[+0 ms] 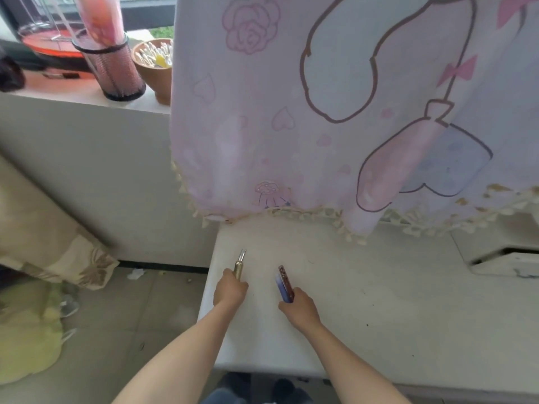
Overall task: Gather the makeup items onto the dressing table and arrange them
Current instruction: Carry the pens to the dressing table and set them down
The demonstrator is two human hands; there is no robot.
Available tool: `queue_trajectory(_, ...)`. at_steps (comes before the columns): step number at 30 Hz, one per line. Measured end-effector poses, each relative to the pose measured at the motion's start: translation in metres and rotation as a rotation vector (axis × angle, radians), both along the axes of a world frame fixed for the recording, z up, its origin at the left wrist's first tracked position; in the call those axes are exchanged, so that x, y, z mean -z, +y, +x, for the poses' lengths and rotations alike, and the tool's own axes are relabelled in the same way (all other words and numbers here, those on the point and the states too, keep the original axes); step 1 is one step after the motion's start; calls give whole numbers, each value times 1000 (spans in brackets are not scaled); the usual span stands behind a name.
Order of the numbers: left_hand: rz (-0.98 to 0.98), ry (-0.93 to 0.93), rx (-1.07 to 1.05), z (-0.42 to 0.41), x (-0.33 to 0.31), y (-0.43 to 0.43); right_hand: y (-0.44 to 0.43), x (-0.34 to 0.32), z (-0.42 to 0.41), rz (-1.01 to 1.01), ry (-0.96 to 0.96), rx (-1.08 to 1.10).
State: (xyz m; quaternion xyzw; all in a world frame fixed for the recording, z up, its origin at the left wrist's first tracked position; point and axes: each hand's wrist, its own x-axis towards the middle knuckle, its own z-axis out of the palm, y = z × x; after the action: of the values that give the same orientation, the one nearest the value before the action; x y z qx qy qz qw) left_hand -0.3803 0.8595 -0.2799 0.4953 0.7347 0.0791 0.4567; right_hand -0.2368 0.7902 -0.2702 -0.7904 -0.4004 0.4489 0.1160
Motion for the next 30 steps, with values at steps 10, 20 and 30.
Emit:
queue_trajectory(10,139,24,11,-1,4,-2,16,7,-2,-10,-10,20)
queue_trajectory(20,100,279,124,8,-1,-10,17,14,-9,-4,-24,24)
queue_trajectory(30,91,-27,36,-2,3,-12,27,17,-26,9,34,21)
